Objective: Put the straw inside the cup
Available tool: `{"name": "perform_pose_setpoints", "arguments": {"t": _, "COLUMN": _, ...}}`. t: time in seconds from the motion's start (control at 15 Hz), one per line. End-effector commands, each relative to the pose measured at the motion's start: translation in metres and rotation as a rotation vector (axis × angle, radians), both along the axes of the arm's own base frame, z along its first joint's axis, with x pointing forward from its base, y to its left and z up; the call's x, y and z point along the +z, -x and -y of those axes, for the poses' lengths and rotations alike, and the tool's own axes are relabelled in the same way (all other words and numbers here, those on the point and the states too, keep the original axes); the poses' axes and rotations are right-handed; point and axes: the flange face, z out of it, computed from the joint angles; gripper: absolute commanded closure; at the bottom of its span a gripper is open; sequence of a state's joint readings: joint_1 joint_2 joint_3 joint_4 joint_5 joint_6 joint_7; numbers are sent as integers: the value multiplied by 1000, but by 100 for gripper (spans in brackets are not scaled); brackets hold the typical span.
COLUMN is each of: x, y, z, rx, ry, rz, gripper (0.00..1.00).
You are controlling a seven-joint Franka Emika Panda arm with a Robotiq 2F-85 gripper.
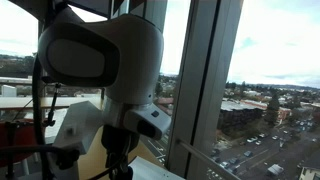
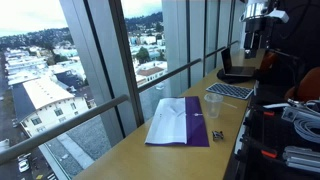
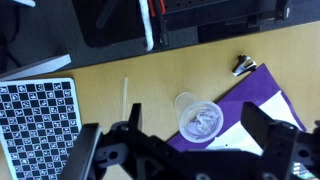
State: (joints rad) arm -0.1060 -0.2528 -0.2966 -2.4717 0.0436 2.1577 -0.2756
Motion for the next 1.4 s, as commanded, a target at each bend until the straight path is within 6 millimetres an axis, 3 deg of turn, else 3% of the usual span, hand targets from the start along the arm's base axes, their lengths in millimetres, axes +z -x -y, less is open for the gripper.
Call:
{"name": "perform_pose_setpoints", "arguments": {"t": 0.0, "x": 1, "y": 0, "z": 0, "rx": 0, "ry": 0, "rz": 1, "gripper": 0}}
{"name": "perform_pose_setpoints", "arguments": {"t": 0.33, "x": 1, "y": -1, "z": 0, "rx": 0, "ry": 1, "rz": 2, "gripper": 0}}
{"name": "perform_pose_setpoints", "arguments": {"t": 0.53, "x": -3, "y": -12, "z": 13, "rx": -1, "ry": 10, "rz": 16, "gripper": 0}}
{"name": "perform_pose_setpoints", "arguments": {"t": 0.8, "x": -17, "y": -43, "z": 41, "rx": -90, "ry": 68, "rz": 79, "gripper": 0}}
{"name": "perform_pose_setpoints", "arguments": {"t": 1.13, "x": -54, "y": -88, "z": 58, "rx": -198, "ry": 105, "rz": 105, "gripper": 0}}
{"name": "perform_pose_setpoints", "arguments": {"t": 1.33, "x": -88, "y": -114, "z": 64, "rx": -228, "ry": 109, "rz": 75, "gripper": 0}}
